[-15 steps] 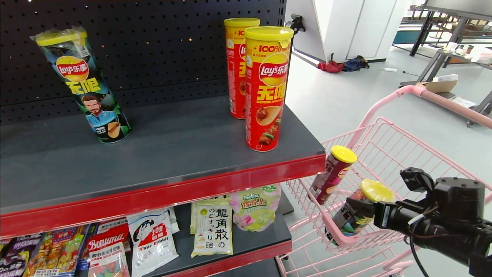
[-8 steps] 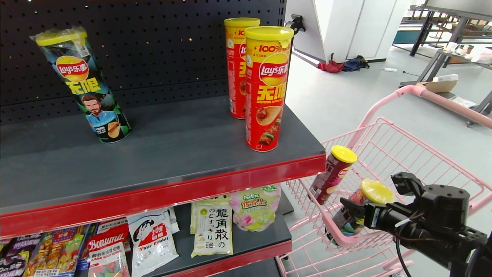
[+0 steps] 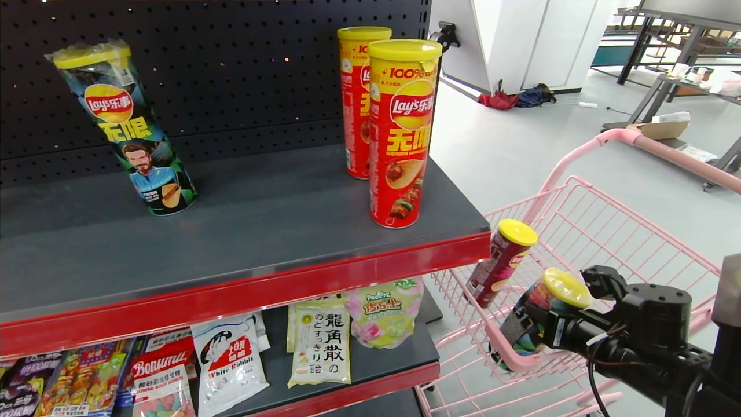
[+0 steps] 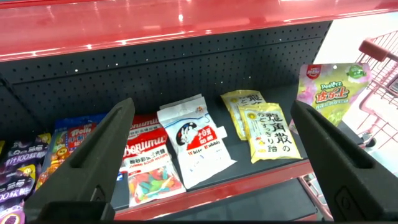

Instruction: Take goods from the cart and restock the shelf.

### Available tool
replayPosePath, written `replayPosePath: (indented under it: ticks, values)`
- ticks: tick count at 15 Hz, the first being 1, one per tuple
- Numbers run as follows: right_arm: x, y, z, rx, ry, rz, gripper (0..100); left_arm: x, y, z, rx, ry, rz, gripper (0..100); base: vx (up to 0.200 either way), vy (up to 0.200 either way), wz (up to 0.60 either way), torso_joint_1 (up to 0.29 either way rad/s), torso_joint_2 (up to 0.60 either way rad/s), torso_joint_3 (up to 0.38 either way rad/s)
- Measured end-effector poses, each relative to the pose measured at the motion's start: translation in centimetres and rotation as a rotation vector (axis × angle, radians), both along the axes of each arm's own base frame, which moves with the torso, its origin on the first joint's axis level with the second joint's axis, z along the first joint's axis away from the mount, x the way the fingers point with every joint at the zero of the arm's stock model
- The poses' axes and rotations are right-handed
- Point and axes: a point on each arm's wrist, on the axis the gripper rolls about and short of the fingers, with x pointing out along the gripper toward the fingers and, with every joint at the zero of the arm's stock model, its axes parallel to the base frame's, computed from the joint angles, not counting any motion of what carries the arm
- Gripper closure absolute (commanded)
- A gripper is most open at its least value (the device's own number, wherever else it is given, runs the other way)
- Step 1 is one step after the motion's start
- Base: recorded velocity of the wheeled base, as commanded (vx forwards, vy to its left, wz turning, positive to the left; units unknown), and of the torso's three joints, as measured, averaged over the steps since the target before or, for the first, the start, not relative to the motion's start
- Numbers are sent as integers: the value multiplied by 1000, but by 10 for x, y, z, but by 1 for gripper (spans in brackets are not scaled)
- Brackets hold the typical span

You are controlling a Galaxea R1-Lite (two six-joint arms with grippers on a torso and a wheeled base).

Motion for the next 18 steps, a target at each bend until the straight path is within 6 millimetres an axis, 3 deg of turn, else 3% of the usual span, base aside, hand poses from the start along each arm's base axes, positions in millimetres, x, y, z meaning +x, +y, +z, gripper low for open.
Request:
replayPosePath:
  ticks: [6, 9, 13, 16, 18]
  values:
    - [4, -1, 8, -67, -61, -23, 100, 0, 0, 0, -1, 0, 0, 0, 0, 0, 0, 0, 0, 0]
    - [18, -3, 32, -104, -183, -22, 100, 0, 0, 0, -1, 0, 0, 0, 0, 0, 0, 0, 0, 0]
    - [25, -9, 64, -135, -164, -39, 100, 0, 0, 0, -1, 0, 0, 0, 0, 0, 0, 0, 0, 0]
    - [15, -12, 95, -150, -117, -41, 100, 0, 0, 0, -1, 0, 0, 0, 0, 0, 0, 0, 0, 0]
    - [-3, -15, 123, -161, -52, -36, 100, 0, 0, 0, -1, 0, 0, 0, 0, 0, 0, 0, 0, 0]
